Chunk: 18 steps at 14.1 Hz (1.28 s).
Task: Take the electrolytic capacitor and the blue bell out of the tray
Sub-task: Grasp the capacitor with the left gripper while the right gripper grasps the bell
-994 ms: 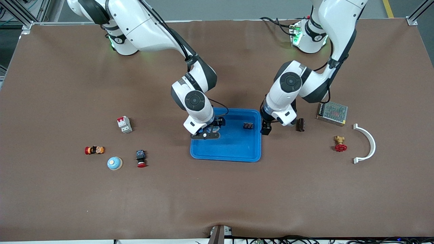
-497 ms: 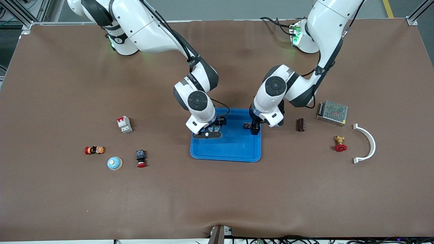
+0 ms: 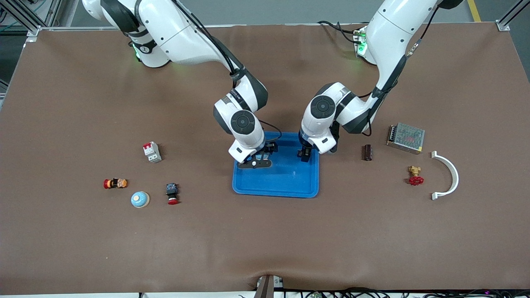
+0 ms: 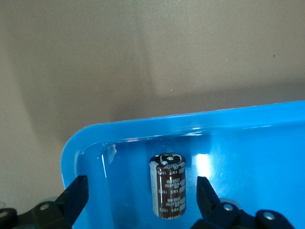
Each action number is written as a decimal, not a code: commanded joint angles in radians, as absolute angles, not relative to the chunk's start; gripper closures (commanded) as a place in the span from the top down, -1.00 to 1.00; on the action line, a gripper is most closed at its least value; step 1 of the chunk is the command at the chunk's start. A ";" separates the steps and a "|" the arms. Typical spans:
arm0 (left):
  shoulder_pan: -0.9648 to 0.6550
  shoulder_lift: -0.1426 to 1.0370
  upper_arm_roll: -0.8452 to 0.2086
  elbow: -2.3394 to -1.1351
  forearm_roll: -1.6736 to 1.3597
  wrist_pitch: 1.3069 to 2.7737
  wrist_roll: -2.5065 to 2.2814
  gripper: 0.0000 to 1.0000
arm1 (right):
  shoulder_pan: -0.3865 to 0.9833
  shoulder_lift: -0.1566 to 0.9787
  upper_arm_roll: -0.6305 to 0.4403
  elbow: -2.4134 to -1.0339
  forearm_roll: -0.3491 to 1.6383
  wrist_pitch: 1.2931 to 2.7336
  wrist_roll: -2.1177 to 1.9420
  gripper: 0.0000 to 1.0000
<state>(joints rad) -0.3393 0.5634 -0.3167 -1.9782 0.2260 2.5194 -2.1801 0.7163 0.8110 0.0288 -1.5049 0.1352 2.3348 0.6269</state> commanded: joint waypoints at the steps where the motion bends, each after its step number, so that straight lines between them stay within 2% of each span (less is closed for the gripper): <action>1: -0.347 0.572 -0.310 -1.953 0.256 2.508 -2.207 1.00 | 0.729 0.824 0.021 -1.502 0.135 2.355 0.649 1.00; 5: -0.347 0.594 -0.310 -1.933 0.275 2.508 -2.209 1.00 | 0.729 0.824 0.021 -1.502 0.135 2.356 0.649 1.00; 6: -0.347 0.598 -0.310 -1.930 0.275 2.508 -2.209 1.00 | 0.729 0.824 0.021 -1.502 0.135 2.356 0.649 0.90; 8: -0.347 0.606 -0.310 -1.924 0.281 2.508 -2.209 1.00 | 0.729 0.822 0.021 -1.500 0.137 2.355 0.649 0.44; 9: -0.347 0.609 -0.310 -1.919 0.284 2.507 -2.210 1.00 | 0.727 0.821 0.021 -1.499 0.137 2.353 0.649 0.30; 15: -0.347 0.611 -0.310 -1.917 0.301 2.507 -2.210 1.00 | 0.727 0.810 0.021 -1.488 0.143 2.342 0.644 -0.10; 16: -0.347 0.609 -0.310 -1.917 0.301 2.507 -2.221 0.86 | 0.726 0.799 0.023 -1.483 0.144 2.336 0.640 -0.10; 17: -0.347 0.611 -0.310 -1.916 0.302 2.507 -2.229 0.51 | 0.718 0.783 0.023 -1.480 0.144 2.298 0.635 -0.10; 18: -0.348 0.609 -0.310 -1.914 0.302 2.507 -2.232 -0.01 | 0.707 0.770 0.023 -1.459 0.147 2.231 0.624 -0.10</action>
<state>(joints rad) -0.3393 0.6023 -0.3135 -1.9357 0.2714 2.5194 -2.1926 0.7168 0.8128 0.0265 -1.4758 0.1353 2.3193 0.6280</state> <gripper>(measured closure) 0.057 0.317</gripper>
